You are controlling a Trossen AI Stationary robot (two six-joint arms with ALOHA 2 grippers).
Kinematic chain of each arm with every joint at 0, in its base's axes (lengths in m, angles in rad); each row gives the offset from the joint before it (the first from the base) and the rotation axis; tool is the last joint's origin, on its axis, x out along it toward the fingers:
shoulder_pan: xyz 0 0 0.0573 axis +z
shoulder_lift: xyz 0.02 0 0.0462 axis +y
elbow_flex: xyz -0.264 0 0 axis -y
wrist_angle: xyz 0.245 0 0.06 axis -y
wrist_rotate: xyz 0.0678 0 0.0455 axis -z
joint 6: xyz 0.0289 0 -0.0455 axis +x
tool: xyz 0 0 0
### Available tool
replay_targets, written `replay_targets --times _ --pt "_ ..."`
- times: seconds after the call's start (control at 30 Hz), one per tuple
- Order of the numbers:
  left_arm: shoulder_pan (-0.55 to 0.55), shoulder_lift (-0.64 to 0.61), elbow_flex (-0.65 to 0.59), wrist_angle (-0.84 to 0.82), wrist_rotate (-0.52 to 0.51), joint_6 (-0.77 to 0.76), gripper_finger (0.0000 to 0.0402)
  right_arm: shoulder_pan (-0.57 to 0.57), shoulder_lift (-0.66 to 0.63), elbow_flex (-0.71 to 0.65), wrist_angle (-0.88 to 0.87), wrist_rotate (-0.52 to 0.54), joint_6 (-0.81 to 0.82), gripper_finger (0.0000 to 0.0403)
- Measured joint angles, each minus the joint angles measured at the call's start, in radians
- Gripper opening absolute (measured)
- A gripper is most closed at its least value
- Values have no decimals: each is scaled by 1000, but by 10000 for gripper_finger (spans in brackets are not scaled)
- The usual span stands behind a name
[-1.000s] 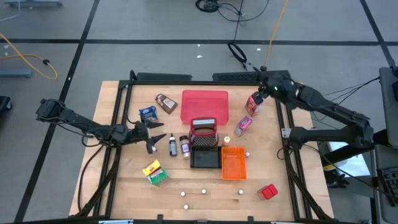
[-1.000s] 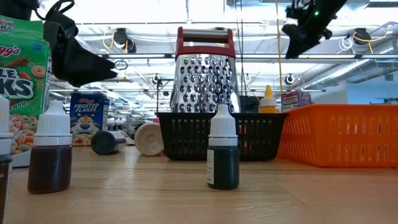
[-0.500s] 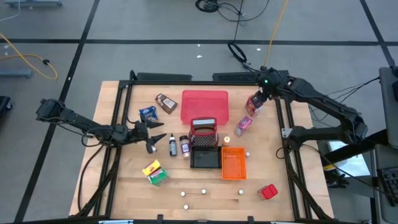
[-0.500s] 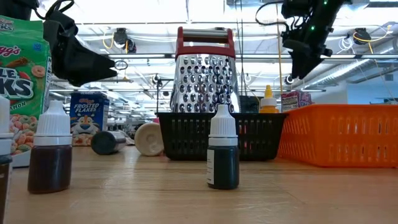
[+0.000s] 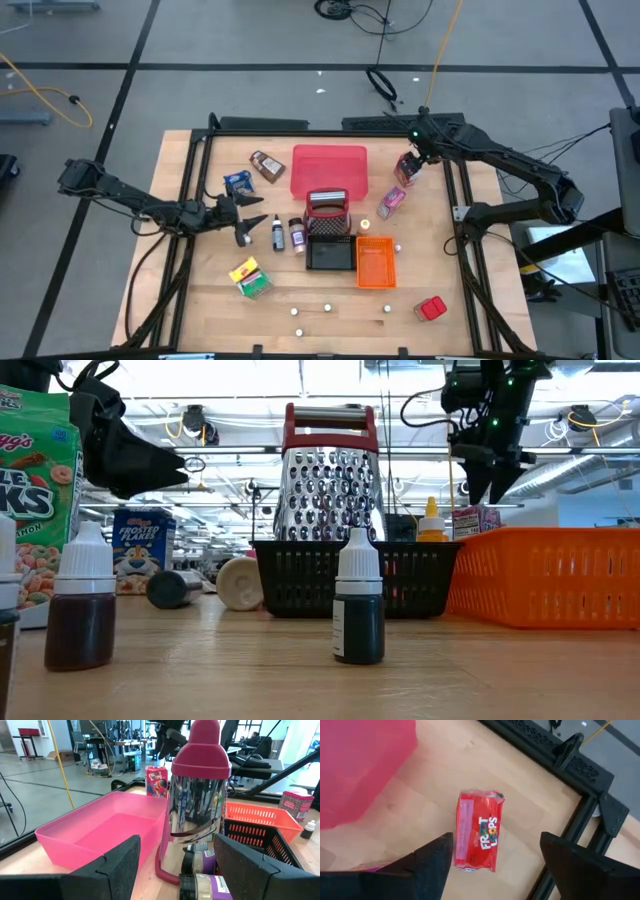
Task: Pick & Place Kitchen Items
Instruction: Put the red cereal box into the red bin
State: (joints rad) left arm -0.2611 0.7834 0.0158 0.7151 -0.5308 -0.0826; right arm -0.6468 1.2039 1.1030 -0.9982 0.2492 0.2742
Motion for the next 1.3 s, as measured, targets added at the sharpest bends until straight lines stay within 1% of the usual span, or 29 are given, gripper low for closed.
replay_targets --times 0.1,0.2,0.53,0.83,1.3 --pt "0 0 0 0 0 0 255 0 9 -48 20 -66 -5 297" --pt "0 0 0 0 0 0 255 0 7 -99 74 -97 -11 297" --pt "0 0 0 0 0 0 255 -2 7 -211 224 -95 -58 297" --pt "0 0 0 0 0 0 255 -2 7 -240 250 -94 -70 282" --pt "0 0 0 -4 2 0 255 -2 7 -240 254 -94 -70 281"
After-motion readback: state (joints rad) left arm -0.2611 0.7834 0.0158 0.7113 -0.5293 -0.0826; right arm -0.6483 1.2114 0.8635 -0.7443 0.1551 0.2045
